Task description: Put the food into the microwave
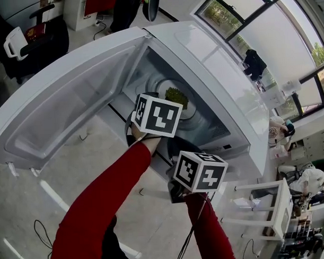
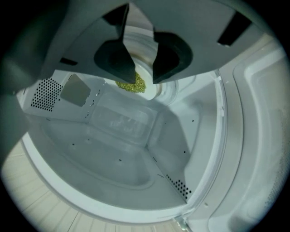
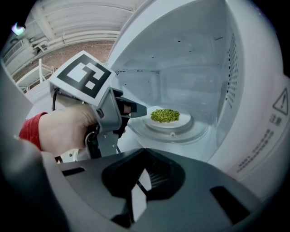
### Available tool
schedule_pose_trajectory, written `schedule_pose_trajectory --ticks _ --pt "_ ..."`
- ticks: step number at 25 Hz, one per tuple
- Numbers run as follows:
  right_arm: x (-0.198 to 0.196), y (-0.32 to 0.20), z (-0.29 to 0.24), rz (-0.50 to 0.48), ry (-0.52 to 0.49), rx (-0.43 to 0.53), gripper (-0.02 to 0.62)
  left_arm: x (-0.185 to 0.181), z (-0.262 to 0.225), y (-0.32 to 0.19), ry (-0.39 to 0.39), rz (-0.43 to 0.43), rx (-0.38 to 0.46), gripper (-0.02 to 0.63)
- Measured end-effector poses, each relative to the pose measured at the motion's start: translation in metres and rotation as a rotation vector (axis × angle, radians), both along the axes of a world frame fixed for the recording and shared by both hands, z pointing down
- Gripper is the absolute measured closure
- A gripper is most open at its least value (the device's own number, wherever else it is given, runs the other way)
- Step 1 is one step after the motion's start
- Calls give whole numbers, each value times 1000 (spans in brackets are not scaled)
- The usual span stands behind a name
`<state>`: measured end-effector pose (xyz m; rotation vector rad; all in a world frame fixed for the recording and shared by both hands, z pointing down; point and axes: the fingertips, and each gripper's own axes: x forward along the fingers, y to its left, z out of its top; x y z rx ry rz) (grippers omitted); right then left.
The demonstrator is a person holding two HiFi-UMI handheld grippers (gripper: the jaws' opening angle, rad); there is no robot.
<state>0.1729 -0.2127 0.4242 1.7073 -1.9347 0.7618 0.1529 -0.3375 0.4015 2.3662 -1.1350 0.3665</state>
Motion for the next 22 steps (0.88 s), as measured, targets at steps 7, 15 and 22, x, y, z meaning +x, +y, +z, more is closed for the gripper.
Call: schedule_pose_trajectory --ticks 7,15,22 --pt "-18 3 -15 -20 -75 64 581 -38 -30 5 135 23 58 595" --pt "-38 39 -77 -53 -188 187 581 -68 -65 68 213 115 90 597" --pt "-43 112 -120 -49 -294 311 581 -88 -91 163 263 232 108 598"
